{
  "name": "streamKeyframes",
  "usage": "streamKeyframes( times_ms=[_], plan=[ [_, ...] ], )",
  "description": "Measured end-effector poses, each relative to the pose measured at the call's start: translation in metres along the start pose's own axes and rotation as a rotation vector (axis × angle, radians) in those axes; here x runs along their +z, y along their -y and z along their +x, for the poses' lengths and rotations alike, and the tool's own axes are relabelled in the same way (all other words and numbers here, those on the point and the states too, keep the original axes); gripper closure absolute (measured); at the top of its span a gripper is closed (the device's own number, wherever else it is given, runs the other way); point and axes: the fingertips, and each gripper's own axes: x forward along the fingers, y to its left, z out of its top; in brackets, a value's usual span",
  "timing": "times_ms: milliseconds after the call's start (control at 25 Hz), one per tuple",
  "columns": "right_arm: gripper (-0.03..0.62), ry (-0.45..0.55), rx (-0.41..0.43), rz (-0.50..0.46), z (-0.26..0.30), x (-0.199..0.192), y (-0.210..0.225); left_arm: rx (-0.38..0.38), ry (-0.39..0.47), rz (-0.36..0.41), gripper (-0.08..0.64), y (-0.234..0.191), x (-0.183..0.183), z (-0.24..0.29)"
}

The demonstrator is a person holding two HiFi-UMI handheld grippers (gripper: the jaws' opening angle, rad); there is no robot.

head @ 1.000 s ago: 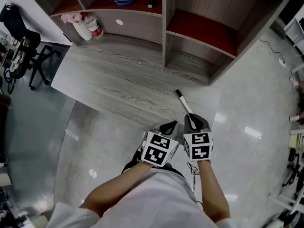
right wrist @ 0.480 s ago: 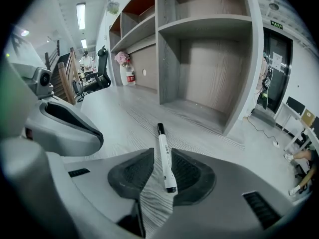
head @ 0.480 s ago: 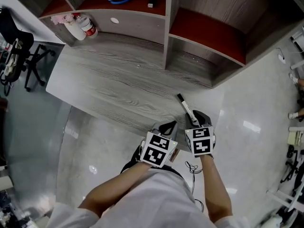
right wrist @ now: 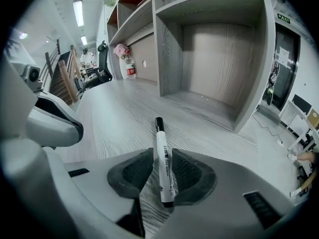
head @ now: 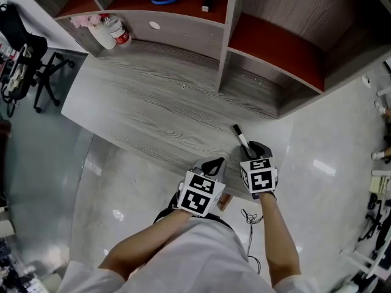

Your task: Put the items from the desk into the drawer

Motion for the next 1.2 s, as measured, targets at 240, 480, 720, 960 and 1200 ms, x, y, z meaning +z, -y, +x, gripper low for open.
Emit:
streamKeyframes(
  times_ms=[240,480,720,960,1200],
  plan=[
    [0.523,0.010,0.006,0.041,0.004,0.000,0.004,0.014,0.012,-0.013,0.556,-0.005,0.001,-0.006],
    [0.532,0.013,0.015,0.070,-0.004,-0.001,-0.002,0.035,0.035,-0.011,0.556,-0.003,-0.001,-0.020],
    [0.532,0.055,0.042,0.083,-0.023,-0.004,-0.020,0.062,0.054,-0.005,0.555,0.007,-0.008,-0.031],
    [0.532,0.077,0.082,0.099,-0.045,-0.018,-0.040,0.094,0.081,-0.018,0.555,0.018,-0.019,-0.044],
    [0.532,0.096,0.122,0.089,-0.067,-0.036,-0.061,0.126,0.095,-0.040,0.556,0.034,-0.039,-0.057]
  ],
)
